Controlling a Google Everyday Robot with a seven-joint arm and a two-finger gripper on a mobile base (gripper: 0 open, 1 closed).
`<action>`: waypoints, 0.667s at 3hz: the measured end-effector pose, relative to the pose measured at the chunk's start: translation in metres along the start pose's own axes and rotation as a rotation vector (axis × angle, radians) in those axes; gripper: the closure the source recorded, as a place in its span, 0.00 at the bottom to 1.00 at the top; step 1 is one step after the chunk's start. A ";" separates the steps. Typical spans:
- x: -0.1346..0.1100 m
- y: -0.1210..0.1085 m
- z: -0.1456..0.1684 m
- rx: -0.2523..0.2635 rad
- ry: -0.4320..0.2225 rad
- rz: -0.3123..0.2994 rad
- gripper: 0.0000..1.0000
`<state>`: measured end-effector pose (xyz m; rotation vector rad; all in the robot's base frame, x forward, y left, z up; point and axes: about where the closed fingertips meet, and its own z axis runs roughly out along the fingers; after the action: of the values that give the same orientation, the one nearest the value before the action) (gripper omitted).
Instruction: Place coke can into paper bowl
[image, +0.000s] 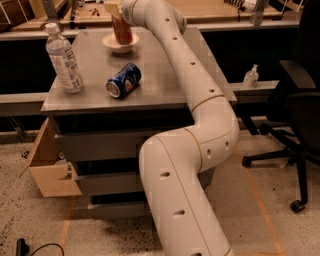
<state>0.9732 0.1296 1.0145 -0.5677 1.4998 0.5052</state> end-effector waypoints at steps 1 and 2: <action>0.007 -0.004 0.001 0.014 0.013 0.022 0.00; 0.005 -0.010 0.001 0.032 0.000 0.033 0.00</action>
Offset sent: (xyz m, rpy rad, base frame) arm 0.2067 -0.0261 0.0782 0.0441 0.0172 -0.0495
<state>0.9804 0.1222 1.0094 -0.5192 1.5170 0.5056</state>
